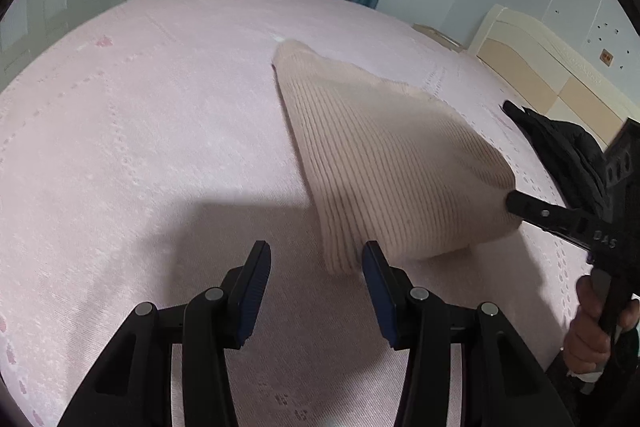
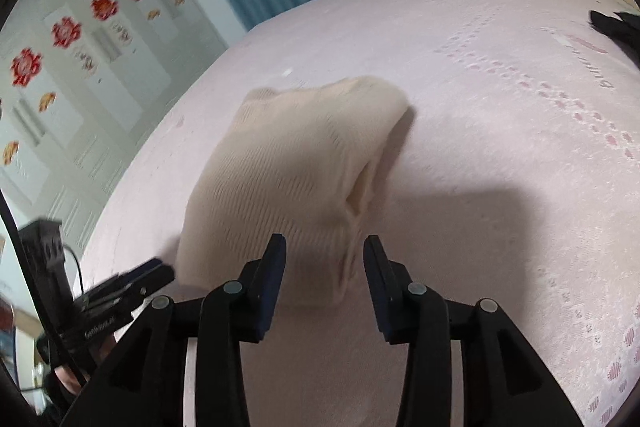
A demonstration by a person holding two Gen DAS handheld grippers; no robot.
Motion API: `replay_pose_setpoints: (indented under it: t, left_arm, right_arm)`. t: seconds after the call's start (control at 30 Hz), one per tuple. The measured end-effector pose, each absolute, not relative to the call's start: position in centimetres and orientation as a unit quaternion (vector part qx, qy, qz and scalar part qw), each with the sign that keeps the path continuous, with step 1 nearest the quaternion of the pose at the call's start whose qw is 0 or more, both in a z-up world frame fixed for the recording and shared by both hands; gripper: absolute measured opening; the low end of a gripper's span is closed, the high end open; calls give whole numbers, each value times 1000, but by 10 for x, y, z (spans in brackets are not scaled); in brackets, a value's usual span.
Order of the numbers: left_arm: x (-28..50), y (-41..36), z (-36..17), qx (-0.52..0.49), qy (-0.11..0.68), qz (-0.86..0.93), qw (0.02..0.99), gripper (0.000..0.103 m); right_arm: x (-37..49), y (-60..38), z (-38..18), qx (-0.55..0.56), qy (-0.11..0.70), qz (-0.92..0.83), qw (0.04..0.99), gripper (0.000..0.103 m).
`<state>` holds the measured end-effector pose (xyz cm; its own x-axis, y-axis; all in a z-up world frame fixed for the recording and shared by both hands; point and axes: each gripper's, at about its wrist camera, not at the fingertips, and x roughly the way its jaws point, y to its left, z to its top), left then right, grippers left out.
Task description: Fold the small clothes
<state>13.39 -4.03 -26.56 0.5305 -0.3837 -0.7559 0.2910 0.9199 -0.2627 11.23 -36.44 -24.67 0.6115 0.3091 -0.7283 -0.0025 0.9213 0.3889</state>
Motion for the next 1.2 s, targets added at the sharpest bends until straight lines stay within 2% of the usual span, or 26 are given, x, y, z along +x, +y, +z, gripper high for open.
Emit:
replay_pose_setpoints:
  t: [0.13, 0.17, 0.23, 0.43, 0.6, 0.73, 0.9, 0.97, 1.2]
  left_arm:
    - [135, -40, -267, -54, 447, -195, 871, 46]
    - [135, -40, -267, -56, 448, -196, 871, 46]
    - [136, -41, -268, -55, 448, -197, 870, 46]
    - [133, -50, -270, -39, 451, -210, 867, 46]
    - [132, -54, -269, -33, 451, -209, 867, 46]
    - [132, -48, -263, -49, 439, -210, 872, 46]
    - [137, -37, -258, -83, 426, -205, 877, 46]
    - [145, -35, -260, -90, 426, -197, 878, 46]
    - [161, -28, -266, -108, 428, -178, 879, 46]
  right_arm:
    - [126, -355, -261, 163, 461, 100, 866, 37]
    - [128, -353, -262, 160, 460, 103, 867, 25]
    - [132, -350, -262, 156, 457, 111, 869, 9]
    - [129, -383, -246, 206, 384, 56, 898, 7]
    - [136, -365, -264, 158, 433, 35, 887, 7]
    - [131, -365, -270, 156, 455, 43, 876, 13]
    - [113, -389, -250, 215, 407, 67, 886, 30]
    - [113, -392, -241, 224, 384, 67, 893, 48]
    - [164, -390, -247, 243, 405, 76, 878, 50]
